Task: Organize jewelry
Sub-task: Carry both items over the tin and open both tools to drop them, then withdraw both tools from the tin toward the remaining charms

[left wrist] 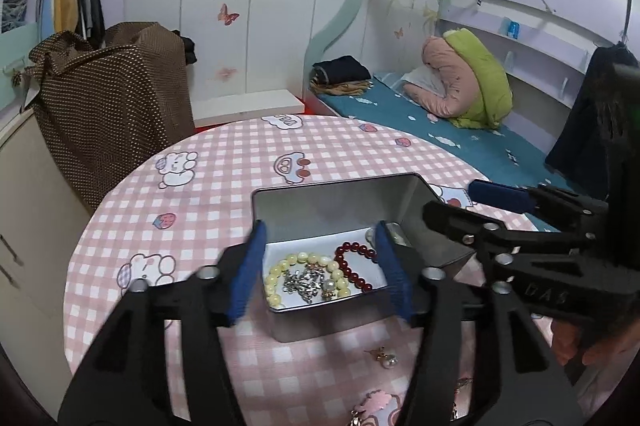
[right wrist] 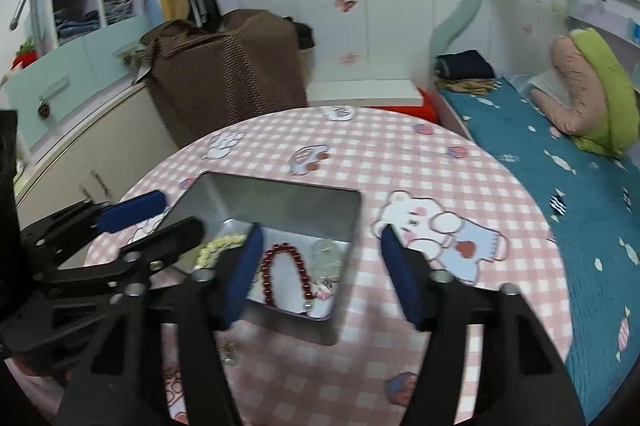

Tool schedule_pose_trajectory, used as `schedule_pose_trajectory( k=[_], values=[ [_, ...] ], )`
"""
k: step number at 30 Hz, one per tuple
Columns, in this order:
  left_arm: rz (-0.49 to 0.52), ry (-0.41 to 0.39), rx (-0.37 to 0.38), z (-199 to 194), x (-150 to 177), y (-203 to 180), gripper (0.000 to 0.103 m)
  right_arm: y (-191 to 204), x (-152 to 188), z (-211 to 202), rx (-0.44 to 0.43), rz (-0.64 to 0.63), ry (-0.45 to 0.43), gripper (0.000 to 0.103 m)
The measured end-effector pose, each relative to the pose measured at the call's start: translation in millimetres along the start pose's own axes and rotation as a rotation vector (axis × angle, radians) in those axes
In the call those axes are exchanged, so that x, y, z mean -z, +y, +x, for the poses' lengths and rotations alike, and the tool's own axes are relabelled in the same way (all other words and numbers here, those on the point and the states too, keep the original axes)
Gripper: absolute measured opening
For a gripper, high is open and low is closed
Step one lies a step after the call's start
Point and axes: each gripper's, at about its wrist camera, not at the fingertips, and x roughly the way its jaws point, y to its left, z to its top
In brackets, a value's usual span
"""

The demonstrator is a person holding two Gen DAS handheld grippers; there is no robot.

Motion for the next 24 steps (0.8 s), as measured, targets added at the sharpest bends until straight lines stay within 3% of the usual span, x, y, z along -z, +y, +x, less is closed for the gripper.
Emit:
schedule_pose_trajectory(
  k=[13, 24],
  values=[
    [-0.008, 0.020, -0.017, -5.2, 4.7, 1.8, 0.069, -4.5, 7.0, -9.7, 0.035, 0.009, 0.004, 0.079],
    [-0.025, 0.030, -0.062, -14.3, 15.5, 13.0, 0.085, -15.2, 16.4, -18.1, 0.079, 0.033, 0.010, 0.094]
  ],
)
